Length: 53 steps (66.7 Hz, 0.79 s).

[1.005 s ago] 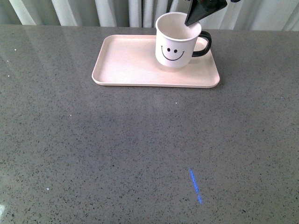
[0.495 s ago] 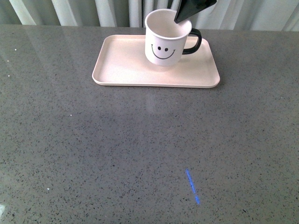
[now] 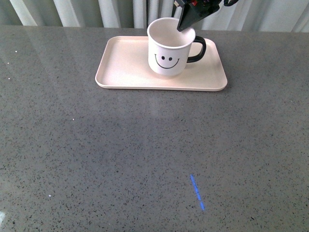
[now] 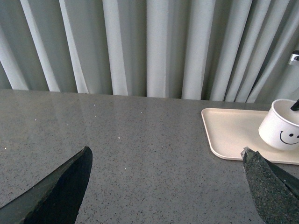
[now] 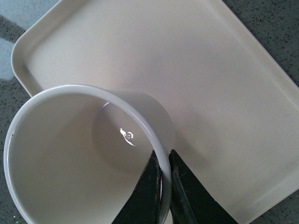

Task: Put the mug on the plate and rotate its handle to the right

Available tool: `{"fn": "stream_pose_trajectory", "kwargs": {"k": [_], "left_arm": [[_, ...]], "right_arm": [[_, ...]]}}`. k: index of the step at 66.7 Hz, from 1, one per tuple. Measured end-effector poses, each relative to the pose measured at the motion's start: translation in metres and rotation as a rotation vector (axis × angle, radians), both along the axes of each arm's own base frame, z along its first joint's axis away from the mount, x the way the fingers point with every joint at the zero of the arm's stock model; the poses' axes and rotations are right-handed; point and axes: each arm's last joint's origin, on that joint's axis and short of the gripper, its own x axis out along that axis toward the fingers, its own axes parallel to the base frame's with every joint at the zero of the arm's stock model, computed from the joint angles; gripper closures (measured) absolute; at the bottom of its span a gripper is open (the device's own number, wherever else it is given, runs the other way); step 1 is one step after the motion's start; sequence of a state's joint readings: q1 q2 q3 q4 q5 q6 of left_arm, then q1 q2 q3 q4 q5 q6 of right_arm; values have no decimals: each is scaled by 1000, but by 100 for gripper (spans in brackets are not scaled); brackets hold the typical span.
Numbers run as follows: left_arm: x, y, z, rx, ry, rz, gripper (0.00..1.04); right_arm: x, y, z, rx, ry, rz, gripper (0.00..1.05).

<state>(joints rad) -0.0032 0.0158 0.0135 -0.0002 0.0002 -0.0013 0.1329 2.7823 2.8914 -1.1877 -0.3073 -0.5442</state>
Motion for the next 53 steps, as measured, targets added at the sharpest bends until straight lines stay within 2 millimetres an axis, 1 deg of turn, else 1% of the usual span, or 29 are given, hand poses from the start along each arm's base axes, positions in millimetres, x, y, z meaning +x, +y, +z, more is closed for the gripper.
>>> {"fn": "stream_pose_trajectory", "kwargs": {"k": [34, 47, 53], "left_arm": [[0, 0, 0, 0, 0, 0, 9], [0, 0, 0, 0, 0, 0, 9], [0, 0, 0, 0, 0, 0, 9]], "right_arm": [[-2, 0, -5, -29, 13, 47, 103], [1, 0, -26, -36, 39, 53, 103], [0, 0, -26, -36, 42, 53, 103]]}}
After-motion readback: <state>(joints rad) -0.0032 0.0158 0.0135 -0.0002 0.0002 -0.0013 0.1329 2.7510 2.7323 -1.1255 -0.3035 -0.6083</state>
